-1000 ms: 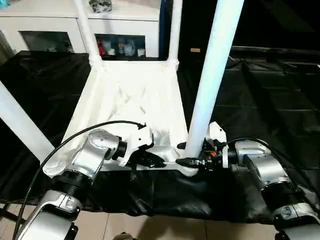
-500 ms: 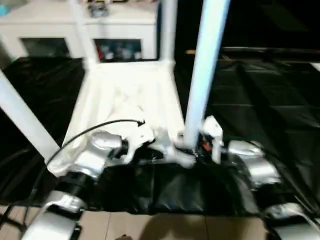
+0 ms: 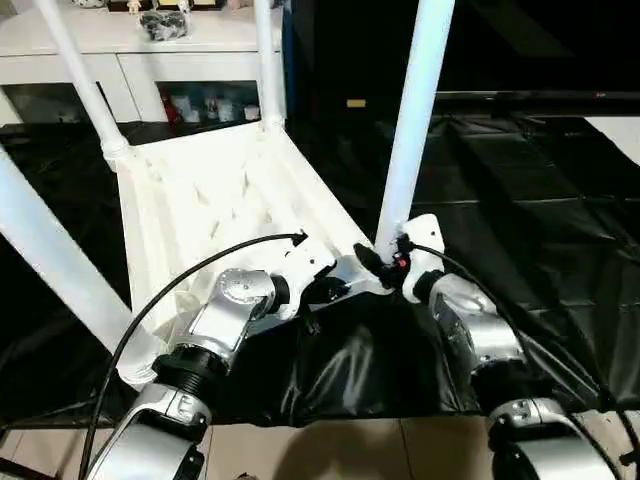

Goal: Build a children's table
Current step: Rotate leg to tighten

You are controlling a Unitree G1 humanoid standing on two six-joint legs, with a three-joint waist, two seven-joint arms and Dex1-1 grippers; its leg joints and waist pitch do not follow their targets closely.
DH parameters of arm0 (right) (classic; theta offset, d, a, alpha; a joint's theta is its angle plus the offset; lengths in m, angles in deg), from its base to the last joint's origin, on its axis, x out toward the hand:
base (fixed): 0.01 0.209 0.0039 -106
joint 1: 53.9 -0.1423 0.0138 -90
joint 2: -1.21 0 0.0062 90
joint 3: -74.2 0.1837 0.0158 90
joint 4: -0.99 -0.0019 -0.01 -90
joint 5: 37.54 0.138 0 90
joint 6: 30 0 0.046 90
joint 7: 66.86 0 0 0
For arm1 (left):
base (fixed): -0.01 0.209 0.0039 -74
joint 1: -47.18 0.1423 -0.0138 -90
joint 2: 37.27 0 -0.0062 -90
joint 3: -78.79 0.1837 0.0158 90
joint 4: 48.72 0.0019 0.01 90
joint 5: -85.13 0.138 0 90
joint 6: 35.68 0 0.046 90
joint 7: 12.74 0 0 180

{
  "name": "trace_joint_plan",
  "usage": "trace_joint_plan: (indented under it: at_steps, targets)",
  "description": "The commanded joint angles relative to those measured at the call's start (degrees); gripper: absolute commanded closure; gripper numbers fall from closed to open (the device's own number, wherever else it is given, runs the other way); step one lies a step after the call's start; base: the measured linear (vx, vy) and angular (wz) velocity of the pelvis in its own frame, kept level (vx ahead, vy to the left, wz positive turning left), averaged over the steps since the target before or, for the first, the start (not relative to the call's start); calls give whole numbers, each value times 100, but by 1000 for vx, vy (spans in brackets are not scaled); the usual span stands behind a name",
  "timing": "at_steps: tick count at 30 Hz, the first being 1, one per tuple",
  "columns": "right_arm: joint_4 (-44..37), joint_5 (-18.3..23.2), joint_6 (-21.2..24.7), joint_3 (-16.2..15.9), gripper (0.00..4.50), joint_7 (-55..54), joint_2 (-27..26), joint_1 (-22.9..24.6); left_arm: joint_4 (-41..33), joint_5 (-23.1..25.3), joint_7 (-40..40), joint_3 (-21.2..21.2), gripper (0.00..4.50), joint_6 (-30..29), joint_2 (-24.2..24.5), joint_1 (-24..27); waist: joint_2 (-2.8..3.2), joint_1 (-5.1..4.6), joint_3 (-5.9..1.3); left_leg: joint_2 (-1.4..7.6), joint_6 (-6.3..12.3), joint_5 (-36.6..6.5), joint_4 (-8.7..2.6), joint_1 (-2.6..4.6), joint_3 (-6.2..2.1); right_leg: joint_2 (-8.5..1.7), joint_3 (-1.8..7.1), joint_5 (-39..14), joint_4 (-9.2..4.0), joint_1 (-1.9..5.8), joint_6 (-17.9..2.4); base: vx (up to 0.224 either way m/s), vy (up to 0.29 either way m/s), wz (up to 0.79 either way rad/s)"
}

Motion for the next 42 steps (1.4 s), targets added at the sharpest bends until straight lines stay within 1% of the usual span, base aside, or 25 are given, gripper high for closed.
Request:
trace_joint_plan:
  at_steps: [1, 2, 4, 5, 6, 7, 8, 9, 10, 11, 14, 15, 16, 19, 21, 22, 23, 24, 25, 26, 28, 30, 35, 41, 42]
  targets:
    - [-15, -28, 142, -734, 154, 723, -258, 189, -175, -135, -48, 214, 450, 342, -284, -229, -24, 28, -252, 226, 191, -2248, -433, 66, -118, -324, 227, -2245, -514, 142, -835, 0, 0, 0]
    - [-256, 70, 107, -730, 154, 950, -60, 292, -184, -139, -181, 147, 450, 383, -295, -192, -120, 43, -253, 231, 263, -2062, -429, 30, -111, -327, 226, -2139, -483, 177, -879, 0, 0, 0]
    - [-545, 183, 63, -734, 154, 1220, 170, 421, -204, -141, -357, 64, 450, 418, -318, -145, -98, 148, -265, 254, 332, -1849, -403, 64, -86, -342, 242, -2017, -475, 161, -896, 0, 0, 0]
    - [-722, 254, 110, -705, 154, 1387, 322, 506, -291, -220, -321, 13, 450, 376, -328, -97, -168, 165, -264, 249, 401, -1715, -378, 68, -42, -323, 257, -1822, -464, 157, -955, 0, 0, 0]
    - [-1024, 353, 116, -640, 154, 1648, 616, 660, -485, -352, -285, -82, 450, 308, -329, 11, -202, 215, -270, 257, 475, -1529, -364, 54, -25, -328, 262, -1687, -437, 177, -990, 0, 0, 0]
    - [-1074, 369, 117, -629, 148, 1690, 663, 686, -517, -373, -280, -97, 406, 297, -330, 29, -210, 250, -286, 261, 521, -1394, -345, 42, -22, -340, 261, -1567, -400, 201, -1012, 0, 0, 0]
    - [-1228, 391, 104, -578, 148, 1779, 809, 763, -651, -447, -258, -152, 406, 250, -325, 104, -186, 285, -302, 270, 559, -1264, -335, 30, -23, -351, 265, -1436, -377, 204, -1039, 0, 0, 0]
    - [-1473, 470, 153, -476, 148, 1941, 1000, 875, -902, -570, -220, -227, 395, 168, -305, 245, -196, 316, -333, 278, 687, -878, -294, -26, -20, -339, 249, -895, -288, 239, -1164, 55, -10, 4]
    - [-1675, 540, 176, -374, 148, 2064, 1170, 964, -1195, -695, -142, -282, 389, 47, -266, 411, -224, 316, -351, 281, 748, -746, -275, -33, -11, -324, 245, -626, -257, 239, -1222, 84, -15, 2]
    - [-1725, 568, 193, -346, 148, 2100, 1216, 987, -1286, -720, -122, -290, 375, 11, -246, 467, -193, 320, -380, 291, 880, -383, -234, -89, -28, -325, 237, 4, -157, 259, -1365, 57, -8, -1]
    - [-2072, 747, 272, -187, 148, 2264, 1504, 1146, -1825, -828, -30, -315, 344, -157, -99, 839, -273, 286, -398, 265, 1121, 53, -126, -113, -6, -285, 232, 801, -33, 249, -1553, 17, -1, -1]
    - [-2122, 773, 278, -167, 148, 2280, 1543, 1169, -1897, -837, -22, -318, 344, -174, -77, 894, -249, 291, -391, 272, 1175, 107, -113, -118, -7, -285, 232, 859, -32, 224, -1589, 0, 0, 0]
    - [-2279, 873, 349, -78, 148, 2317, 1687, 1237, -2228, -893, 31, -316, 330, -314, 5, 1124, -280, 269, -368, 268, 1238, 94, -103, -126, 10, -265, 219, 791, -47, 206, -1591, 0, 0, 0]
    - [-2549, 1027, 519, 57, 148, 2444, 1946, 1369, -2878, -1063, 125, -273, 304, -656, 159, 1528, -315, 266, -286, 305, 1058, -469, -167, -95, 16, -286, 225, -256, -151, 193, -1444, 0, 0, 0]
    - [-2704, 1073, 641, 143, 148, 2572, 2150, 1471, -3404, -1222, 249, -206, 300, -961, 313, 1826, -295, 251, -227, 332, 696, -1051, -231, -56, 4, -294, 239, -1227, -253, 157, -1242, 0, 0, 0]
    - [-2808, 1086, 732, 171, 148, 2633, 2267, 1535, -3716, -1341, 371, -168, 284, -1172, 438, 1993, -320, 247, -207, 337, 613, -1195, -245, -47, 5, -296, 240, -1443, -283, 148, -1177, 0, 0, 0]
    - [-2875, 1109, 803, 178, 148, 2677, 2343, 1576, -3896, -1410, 439, -146, 273, -1305, 531, 2083, -300, 251, -198, 349, 459, -1381, -276, -24, -12, -301, 248, -1709, -294, 147, -1065, 0, 0, 0]
    - [-2936, 1129, 860, 177, 148, 2717, 2401, 1612, -4024, -1457, 492, -138, 273, -1414, 609, 2144, -335, 238, -173, 331, 383, -1517, -285, -21, -3, -286, 256, -1928, -328, 124, -955, 0, 0, 0]
    - [-2936, 1129, 860, 177, 148, 2717, 2401, 1612, -4024, -1457, 492, -138, 265, -1414, 609, 2144, -330, 241, -174, 324, 352, -1570, -287, -6, -1, -287, 261, -2024, -346, 113, -919, 0, 0, 0]
    - [-3262, 1402, 1211, 96, 148, 3071, 2633, 1805, -4491, -1618, 848, -51, 258, -1930, 1113, 2360, -353, 235, -172, 305, 303, -1614, -288, -9, -4, -286, 259, -2144, -357, 110, -852, 0, 0, 0]
    - [-3439, 1551, 1385, -3, 148, 3301, 2750, 1912, -4658, -1607, 973, -12, 249, -2183, 1377, 2440, -367, 258, -162, 332, 317, -1604, -308, -24, -29, -292, 275, -2113, -329, 125, -777, 0, 0, 0]
    - [-3575, 1604, 1487, -147, 148, 3425, 2762, 1965, -4627, -1423, 940, -21, 232, -2165, 1530, 2448, -402, 227, -121, 300, 223, -1855, -323, 2, -33, -304, 260, -2647, -405, 96, -619, 0, 0, 0]
    - [-3649, 1511, 1511, -435, 148, 3269, 2493, 1874, -4370, -945, 300, -116, 194, -2126, 1539, 2290, -407, 221, -141, 300, 56, -1898, -336, 15, -78, -330, 257, -2778, -425, 94, -479, 0, 0, 0]
    - [-3625, 1426, 1461, -613, 148, 2903, 2094, 1700, -4358, -723, -243, 39, 156, -2399, 1654, 2130, -446, 252, -171, 304, 22, -1759, -337, 18, -67, -306, 264, -2187, -351, 101, -651, 0, 0, 0]
    - [-3581, 1394, 1415, -623, 148, 2814, 2021, 1657, -4324, -617, -286, 58, 150, -2377, 1661, 2121, -486, 252, -173, 299, 22, -1760, -335, 10, -63, -302, 263, -2158, -348, 103, -655, 0, 0, 0]
